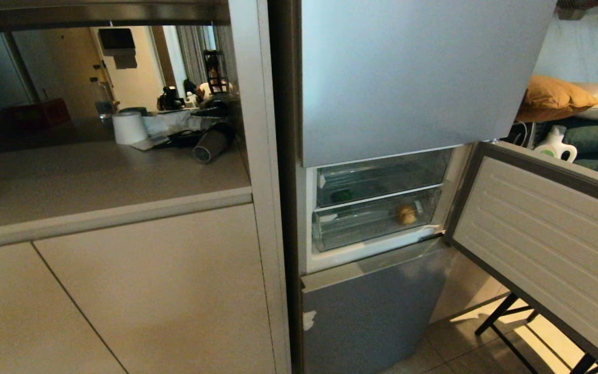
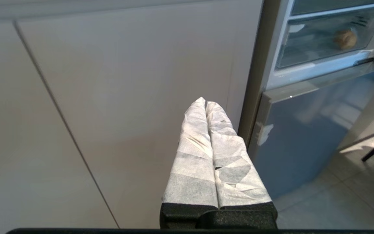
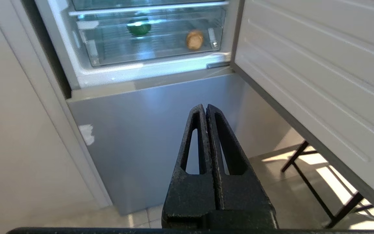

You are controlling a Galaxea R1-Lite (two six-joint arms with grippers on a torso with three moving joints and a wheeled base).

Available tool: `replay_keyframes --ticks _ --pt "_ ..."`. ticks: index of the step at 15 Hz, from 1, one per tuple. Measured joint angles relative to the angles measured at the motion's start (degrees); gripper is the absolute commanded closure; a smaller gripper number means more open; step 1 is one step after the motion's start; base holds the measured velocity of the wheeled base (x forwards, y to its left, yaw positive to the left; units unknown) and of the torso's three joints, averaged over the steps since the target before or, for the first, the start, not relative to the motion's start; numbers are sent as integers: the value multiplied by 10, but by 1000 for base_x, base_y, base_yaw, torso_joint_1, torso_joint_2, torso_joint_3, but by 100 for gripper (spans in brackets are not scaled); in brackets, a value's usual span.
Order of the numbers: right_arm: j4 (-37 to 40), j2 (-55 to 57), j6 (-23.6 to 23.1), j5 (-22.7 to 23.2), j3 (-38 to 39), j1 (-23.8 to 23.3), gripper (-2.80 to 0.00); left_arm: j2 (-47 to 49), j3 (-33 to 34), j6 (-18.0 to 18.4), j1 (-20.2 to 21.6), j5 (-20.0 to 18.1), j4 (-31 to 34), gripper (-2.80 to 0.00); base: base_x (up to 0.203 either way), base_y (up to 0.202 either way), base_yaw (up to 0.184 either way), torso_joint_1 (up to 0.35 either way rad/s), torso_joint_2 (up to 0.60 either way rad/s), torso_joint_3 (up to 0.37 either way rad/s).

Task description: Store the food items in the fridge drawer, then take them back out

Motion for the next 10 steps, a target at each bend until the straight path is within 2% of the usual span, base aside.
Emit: replay_keyframes --ticks 5,10 --pt "2 0 -11 2 -1 2 0 0 0 0 0 -1 0 0 0 0 0 0 0 0" --pt "0 0 5 -1 0 -1 0 0 0 0 -1 0 0 0 0 0 0 0 0 0"
